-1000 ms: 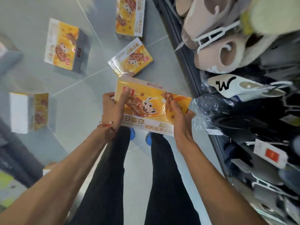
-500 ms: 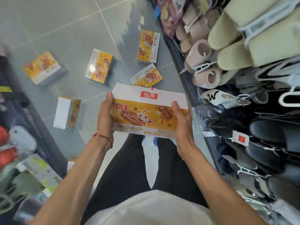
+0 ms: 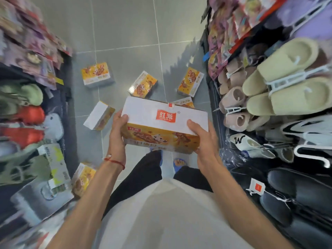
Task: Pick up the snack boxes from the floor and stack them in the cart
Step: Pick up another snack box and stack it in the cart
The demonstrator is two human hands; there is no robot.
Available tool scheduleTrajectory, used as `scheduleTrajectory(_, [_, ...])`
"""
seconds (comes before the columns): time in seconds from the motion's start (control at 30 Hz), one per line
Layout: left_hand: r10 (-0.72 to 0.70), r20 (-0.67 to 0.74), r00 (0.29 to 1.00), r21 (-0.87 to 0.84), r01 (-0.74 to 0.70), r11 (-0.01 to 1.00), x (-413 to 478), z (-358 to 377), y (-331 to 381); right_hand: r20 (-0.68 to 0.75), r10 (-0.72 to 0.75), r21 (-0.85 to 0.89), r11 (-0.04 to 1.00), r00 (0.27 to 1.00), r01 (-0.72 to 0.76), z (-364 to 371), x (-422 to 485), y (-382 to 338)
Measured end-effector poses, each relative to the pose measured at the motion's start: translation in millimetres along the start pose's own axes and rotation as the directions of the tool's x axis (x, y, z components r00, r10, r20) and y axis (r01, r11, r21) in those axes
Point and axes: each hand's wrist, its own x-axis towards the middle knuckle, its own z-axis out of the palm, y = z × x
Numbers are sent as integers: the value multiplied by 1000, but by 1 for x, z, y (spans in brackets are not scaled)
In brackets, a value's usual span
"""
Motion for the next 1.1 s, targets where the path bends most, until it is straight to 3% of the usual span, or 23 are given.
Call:
scheduleTrajectory(0.27, [1,-245,970,-173,-44,984,-94,-2,-43,281,-58,-99,991,958,89,-28,-13,11])
scheduleTrajectory(0.57, [-24,-516,856,-352,-186,917,-211,-44,-98,565,-9,-265,945,825,192,-15,-73,45])
scheduleTrajectory(0.73, [-114,-669,735,-418,-245,875,-286,-73,-146,737,68,-367,876,672,314,5,-127,81])
scheduleTrajectory(0.97, [-358,-779,515,-563,-322,761,-407,-92,-233,876,214,-423,771,432,476,8,-221,166])
scheduleTrajectory(1.1, [-430,-791,435,-592,-366,719,-486,-101,-291,878,292,-466,700,379,541,-16,-281,231])
